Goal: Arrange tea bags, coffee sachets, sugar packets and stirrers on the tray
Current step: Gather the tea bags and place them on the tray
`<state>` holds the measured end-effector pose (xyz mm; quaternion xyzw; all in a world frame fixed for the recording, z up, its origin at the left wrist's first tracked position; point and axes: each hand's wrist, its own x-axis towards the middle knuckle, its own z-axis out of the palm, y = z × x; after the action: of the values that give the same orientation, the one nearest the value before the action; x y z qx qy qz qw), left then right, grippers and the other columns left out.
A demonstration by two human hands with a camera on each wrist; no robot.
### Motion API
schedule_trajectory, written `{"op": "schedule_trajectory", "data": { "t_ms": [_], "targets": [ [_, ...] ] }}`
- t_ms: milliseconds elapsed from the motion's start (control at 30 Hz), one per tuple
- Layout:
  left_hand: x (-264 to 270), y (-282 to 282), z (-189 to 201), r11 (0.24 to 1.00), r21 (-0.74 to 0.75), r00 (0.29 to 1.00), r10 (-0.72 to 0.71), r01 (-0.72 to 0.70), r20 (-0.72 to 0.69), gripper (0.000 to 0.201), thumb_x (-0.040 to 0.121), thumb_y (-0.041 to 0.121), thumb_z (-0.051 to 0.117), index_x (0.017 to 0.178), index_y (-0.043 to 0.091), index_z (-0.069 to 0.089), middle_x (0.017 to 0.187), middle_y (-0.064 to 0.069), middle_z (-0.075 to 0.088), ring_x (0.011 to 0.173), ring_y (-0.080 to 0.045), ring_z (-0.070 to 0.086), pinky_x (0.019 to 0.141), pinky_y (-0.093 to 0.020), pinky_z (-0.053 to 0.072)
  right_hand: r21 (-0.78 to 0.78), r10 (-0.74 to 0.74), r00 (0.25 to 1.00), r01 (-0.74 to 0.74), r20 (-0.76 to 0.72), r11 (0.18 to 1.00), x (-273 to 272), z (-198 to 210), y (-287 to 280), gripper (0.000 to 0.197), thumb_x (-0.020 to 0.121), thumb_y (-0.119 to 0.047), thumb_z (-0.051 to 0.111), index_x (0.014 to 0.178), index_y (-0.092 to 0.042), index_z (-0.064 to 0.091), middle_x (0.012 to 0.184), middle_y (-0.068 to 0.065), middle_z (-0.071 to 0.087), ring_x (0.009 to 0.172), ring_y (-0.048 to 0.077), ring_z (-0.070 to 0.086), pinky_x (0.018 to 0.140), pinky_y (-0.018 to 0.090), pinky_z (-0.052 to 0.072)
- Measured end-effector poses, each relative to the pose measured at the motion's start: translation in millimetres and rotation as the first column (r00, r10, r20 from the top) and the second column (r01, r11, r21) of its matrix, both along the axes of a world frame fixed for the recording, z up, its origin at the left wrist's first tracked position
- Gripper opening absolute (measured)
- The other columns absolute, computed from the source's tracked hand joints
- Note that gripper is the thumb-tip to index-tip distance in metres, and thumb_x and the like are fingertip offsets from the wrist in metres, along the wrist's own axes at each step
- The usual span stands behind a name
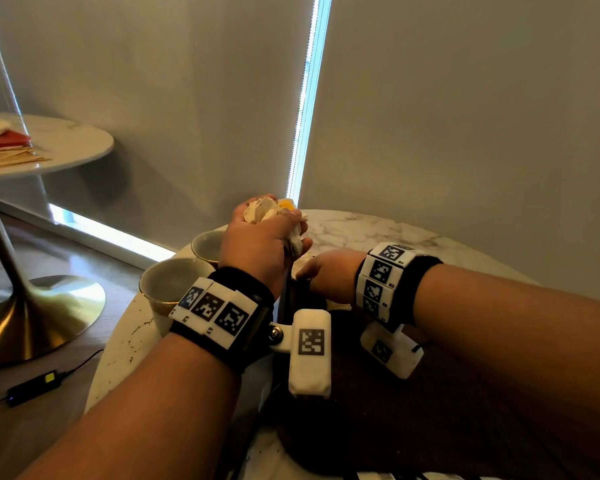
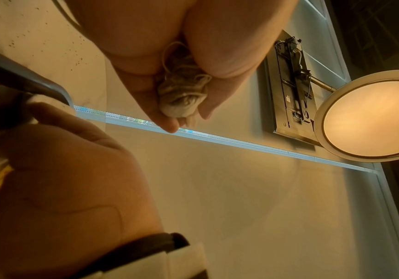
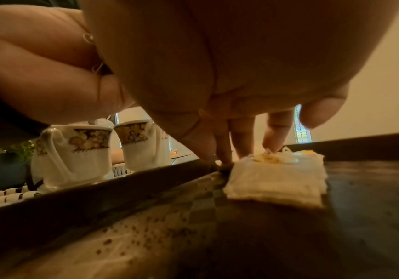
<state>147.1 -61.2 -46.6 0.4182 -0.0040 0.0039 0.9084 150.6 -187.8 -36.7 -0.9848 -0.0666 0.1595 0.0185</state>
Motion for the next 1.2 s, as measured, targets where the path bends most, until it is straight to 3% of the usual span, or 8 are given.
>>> {"op": "schedule_trajectory", "data": {
  "t_ms": [200, 267, 333, 467, 767, 933, 1067, 1200],
  "targets": [
    [-2, 0, 1, 0.999, -0.018, 0.999, -0.03, 0.029, -0.019, 0.044, 0.091, 0.003, 0.069, 0.13, 0.016, 0.054, 0.11, -0.013, 0.067, 0.084, -0.023, 0.073, 0.063, -0.035, 0.059, 0.05, -0.018, 0.999, 0.015, 0.049, 0.999, -4, 7, -5, 0.044, 0.101, -0.017, 0.049, 0.143, -0.029, 0.053, 0.149, -0.003, 0.049, 0.132, 0.018, 0.048, 0.109, 0.031, 0.037],
    [-2, 0, 1, 0.997, -0.046, 0.996, -0.065, 0.062, -0.053, 0.045, 0.091, 0.008, 0.071, 0.132, 0.014, 0.053, 0.114, -0.016, 0.065, 0.085, -0.024, 0.072, 0.061, -0.034, 0.059, 0.201, -0.071, 0.983, 0.036, 0.167, 0.979, -3, 9, -12, 0.044, 0.097, -0.012, 0.052, 0.136, -0.029, 0.06, 0.136, -0.006, 0.059, 0.116, 0.012, 0.056, 0.102, 0.029, 0.043],
    [-4, -1, 3, 0.991, -0.085, 0.989, -0.108, 0.1, -0.097, 0.048, 0.091, 0.017, 0.073, 0.134, 0.011, 0.054, 0.116, -0.019, 0.064, 0.085, -0.026, 0.072, 0.061, -0.034, 0.058, 0.407, -0.163, 0.947, 0.037, 0.278, 0.913, -2, 13, -22, 0.034, 0.097, -0.012, 0.053, 0.125, -0.026, 0.067, 0.118, -0.011, 0.065, 0.097, 0.006, 0.059, 0.093, 0.027, 0.049],
    [-6, -3, 4, 0.978, -0.112, 0.97, -0.193, 0.178, -0.149, 0.047, 0.092, 0.026, 0.07, 0.132, 0.007, 0.054, 0.119, -0.024, 0.064, 0.09, -0.029, 0.07, 0.064, -0.035, 0.059, 0.709, -0.363, 0.856, -0.005, 0.368, 0.706, -7, 23, -34, 0.019, 0.098, -0.037, 0.057, 0.109, -0.024, 0.067, 0.096, -0.005, 0.068, 0.091, 0.014, 0.064, 0.076, 0.028, 0.05],
    [-10, -1, 2, 0.929, -0.1, 0.929, -0.363, 0.355, -0.068, 0.044, 0.086, 0.001, 0.04, 0.129, 0.001, 0.05, 0.127, -0.029, 0.058, 0.112, -0.041, 0.064, 0.078, -0.04, 0.062, 0.789, -0.231, 0.923, -0.113, 0.308, 0.603, -29, 27, -21, 0.024, 0.09, -0.029, 0.071, 0.112, -0.029, 0.062, 0.096, 0.003, 0.07, 0.086, 0.017, 0.071, 0.074, 0.028, 0.061],
    [0, -3, -4, 0.939, -0.047, 0.936, -0.343, 0.341, -0.074, 0.041, 0.092, 0.002, 0.048, 0.133, 0.0, 0.05, 0.126, -0.03, 0.062, 0.109, -0.042, 0.067, 0.078, -0.044, 0.062, 0.854, -0.283, 0.925, -0.076, 0.253, 0.515, -29, 25, -20, 0.023, 0.088, -0.025, 0.074, 0.11, -0.024, 0.067, 0.097, 0.004, 0.074, 0.089, 0.02, 0.073, 0.083, 0.042, 0.061],
    [4, -4, -7, 0.957, -0.026, 0.952, -0.289, 0.288, -0.097, 0.06, 0.084, 0.011, 0.061, 0.142, 0.001, 0.046, 0.134, -0.029, 0.058, 0.11, -0.042, 0.067, 0.075, -0.045, 0.06, 0.881, -0.321, 0.917, -0.063, 0.237, 0.469, -28, 25, -22, 0.018, 0.085, -0.02, 0.077, 0.099, -0.021, 0.066, 0.096, 0.003, 0.073, 0.087, 0.015, 0.071, 0.074, 0.025, 0.06],
    [5, -5, -5, 0.97, -0.027, 0.965, -0.244, 0.242, -0.096, 0.062, 0.083, 0.014, 0.064, 0.142, 0.004, 0.046, 0.133, -0.026, 0.061, 0.111, -0.042, 0.067, 0.071, -0.046, 0.059, 0.882, -0.368, 0.889, -0.079, 0.274, 0.465, -27, 22, -24, 0.013, 0.085, -0.015, 0.076, 0.091, -0.017, 0.065, 0.083, -0.003, 0.067, 0.062, -0.006, 0.061, 0.054, 0.007, 0.046]
  ]
}}
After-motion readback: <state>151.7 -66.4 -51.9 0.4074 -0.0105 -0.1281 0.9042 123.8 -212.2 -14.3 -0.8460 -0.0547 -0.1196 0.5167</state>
